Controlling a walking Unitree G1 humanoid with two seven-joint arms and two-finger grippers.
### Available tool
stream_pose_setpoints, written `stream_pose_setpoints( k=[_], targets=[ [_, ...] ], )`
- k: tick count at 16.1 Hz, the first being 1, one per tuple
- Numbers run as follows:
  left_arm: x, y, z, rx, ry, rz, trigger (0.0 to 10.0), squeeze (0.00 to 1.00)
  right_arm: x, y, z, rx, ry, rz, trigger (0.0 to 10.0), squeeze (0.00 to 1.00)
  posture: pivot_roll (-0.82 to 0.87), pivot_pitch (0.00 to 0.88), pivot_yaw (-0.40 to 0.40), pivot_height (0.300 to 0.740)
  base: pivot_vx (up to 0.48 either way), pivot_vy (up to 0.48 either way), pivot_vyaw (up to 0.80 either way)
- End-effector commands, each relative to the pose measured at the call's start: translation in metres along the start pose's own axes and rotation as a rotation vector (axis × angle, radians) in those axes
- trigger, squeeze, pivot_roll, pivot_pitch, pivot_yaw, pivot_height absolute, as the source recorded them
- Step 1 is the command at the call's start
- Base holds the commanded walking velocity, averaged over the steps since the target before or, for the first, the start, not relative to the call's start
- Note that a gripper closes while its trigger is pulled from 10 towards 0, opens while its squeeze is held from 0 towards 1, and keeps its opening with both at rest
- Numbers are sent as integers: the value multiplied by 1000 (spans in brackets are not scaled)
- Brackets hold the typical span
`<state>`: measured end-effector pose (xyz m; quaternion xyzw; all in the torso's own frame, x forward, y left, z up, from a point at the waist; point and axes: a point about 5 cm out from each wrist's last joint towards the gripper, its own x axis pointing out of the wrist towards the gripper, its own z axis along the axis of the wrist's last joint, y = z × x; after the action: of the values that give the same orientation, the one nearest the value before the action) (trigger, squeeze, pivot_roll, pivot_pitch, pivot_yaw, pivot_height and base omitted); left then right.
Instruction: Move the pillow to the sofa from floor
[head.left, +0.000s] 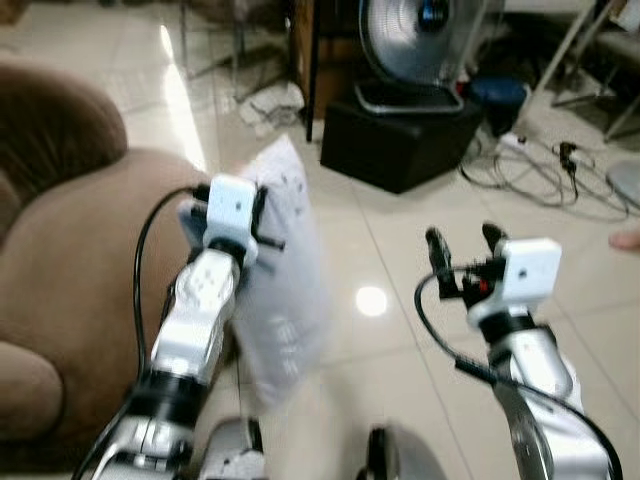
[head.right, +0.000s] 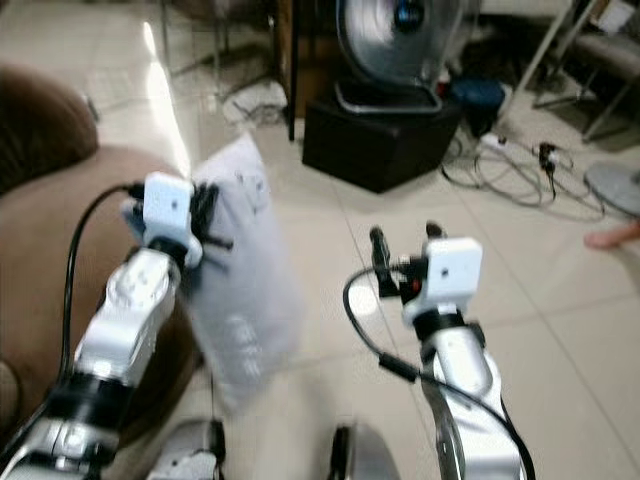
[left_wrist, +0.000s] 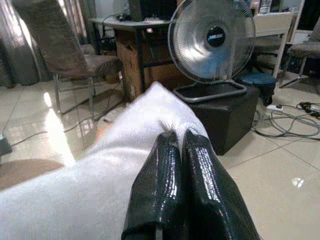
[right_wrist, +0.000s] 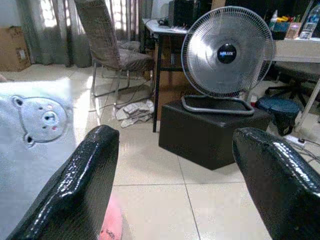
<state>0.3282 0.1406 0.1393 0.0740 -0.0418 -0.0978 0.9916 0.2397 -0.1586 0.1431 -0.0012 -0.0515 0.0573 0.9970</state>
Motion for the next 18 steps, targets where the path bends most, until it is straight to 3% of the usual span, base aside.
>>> stream_pose_setpoints(
  k=[1, 8, 11, 13, 18],
  targets=[
    [2, -3, 13, 10, -64, -16, 10000, 0, -2, -4, -2, -6, 8, -19, 10000, 0, 22, 0, -72, 732, 0, 0, 0],
    [5, -11, 14, 39, -66, -46, 10000, 0, -8, -13, -16, 16, 48, -109, 10000, 0, 22, 2, -61, 740, 0, 0, 0],
    [14, -15, 18, 67, -71, -63, 10000, 0, -7, -8, -16, -19, 37, -75, 10000, 0, 25, 2, -61, 740, 0, 0, 0],
    [22, -18, 25, 64, -86, -62, 10000, 0, -7, -1, -16, -49, 38, -24, 10000, 0, 25, 2, -58, 740, 0, 0, 800],
    [24, -15, 24, 73, -85, -62, 10000, 0, -10, 11, -22, -56, 57, 55, 10000, 0, 30, 0, -54, 740, 157, 0, 800]
  ],
)
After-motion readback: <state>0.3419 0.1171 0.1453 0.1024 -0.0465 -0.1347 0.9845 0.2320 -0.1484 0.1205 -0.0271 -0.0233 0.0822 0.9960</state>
